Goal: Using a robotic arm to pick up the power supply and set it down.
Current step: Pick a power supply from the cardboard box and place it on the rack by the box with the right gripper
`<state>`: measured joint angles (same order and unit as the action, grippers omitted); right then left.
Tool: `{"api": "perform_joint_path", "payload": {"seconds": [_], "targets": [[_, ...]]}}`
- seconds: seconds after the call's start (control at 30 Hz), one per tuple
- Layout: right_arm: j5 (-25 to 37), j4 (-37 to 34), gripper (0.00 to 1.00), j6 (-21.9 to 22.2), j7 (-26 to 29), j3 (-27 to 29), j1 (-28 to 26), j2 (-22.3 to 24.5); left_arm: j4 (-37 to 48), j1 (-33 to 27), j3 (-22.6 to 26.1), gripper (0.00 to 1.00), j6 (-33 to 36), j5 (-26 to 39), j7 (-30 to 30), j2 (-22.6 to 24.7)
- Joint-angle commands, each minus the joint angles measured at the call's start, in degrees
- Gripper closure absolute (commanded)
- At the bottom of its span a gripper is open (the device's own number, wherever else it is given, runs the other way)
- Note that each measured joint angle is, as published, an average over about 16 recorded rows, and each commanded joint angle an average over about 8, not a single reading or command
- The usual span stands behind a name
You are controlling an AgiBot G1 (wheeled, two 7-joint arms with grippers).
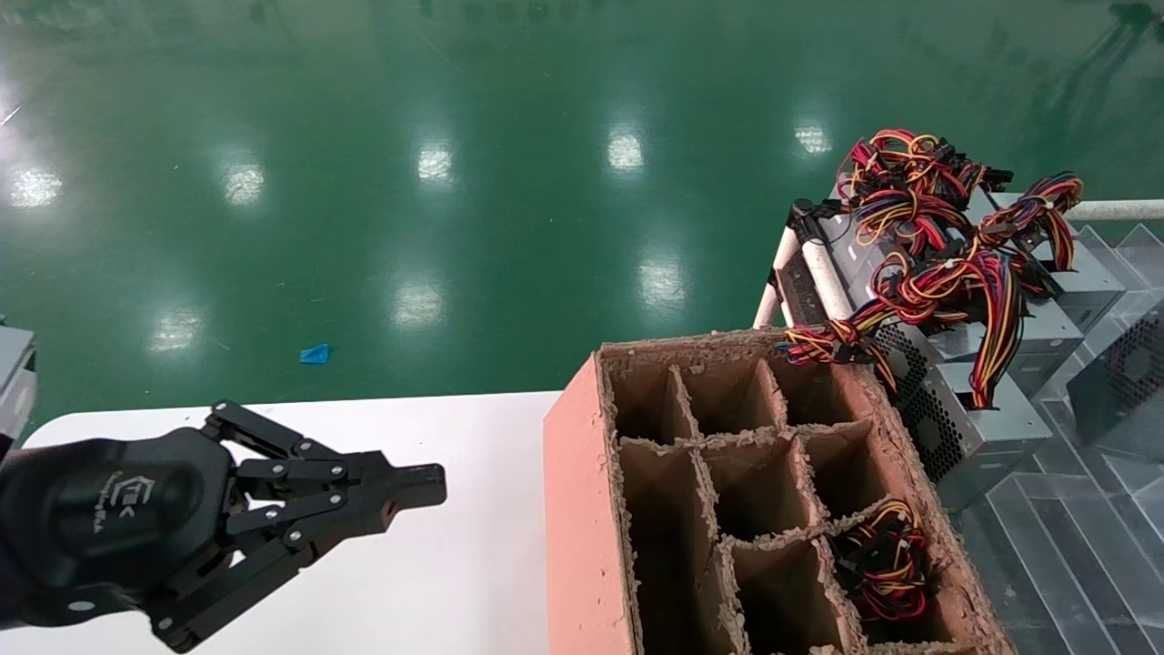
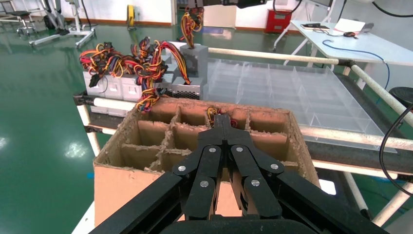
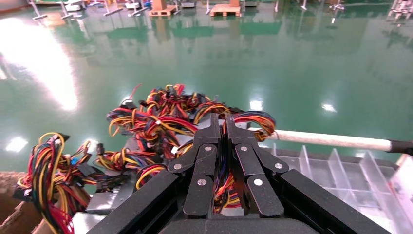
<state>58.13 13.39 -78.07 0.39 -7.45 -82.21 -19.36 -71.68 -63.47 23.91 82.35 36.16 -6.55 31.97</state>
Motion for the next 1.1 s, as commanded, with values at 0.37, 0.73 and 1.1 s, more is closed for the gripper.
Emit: {"api": "perform_joint_path", "payload": {"seconds": [0.37,0.73,1.1], "targets": [[2.81,-1.99,1.00,-2.04,-1.13,-2.17,-4.11,-3.74,0.00,0.00,0.00,1.00,0.00,0.00,0.00,0.00],[3.76,-4.51,1.00,-3.72,-2.03,-2.93,-7.21,-5.55,0.00,0.00,0.00,1.00,0.00,0.00,0.00,0.00],[5.20,-6.17,1.00,-4.79,-2.80,-3.90,-9.35,-5.56,0.00,0.00,0.00,1.00,0.00,0.00,0.00,0.00]]}}
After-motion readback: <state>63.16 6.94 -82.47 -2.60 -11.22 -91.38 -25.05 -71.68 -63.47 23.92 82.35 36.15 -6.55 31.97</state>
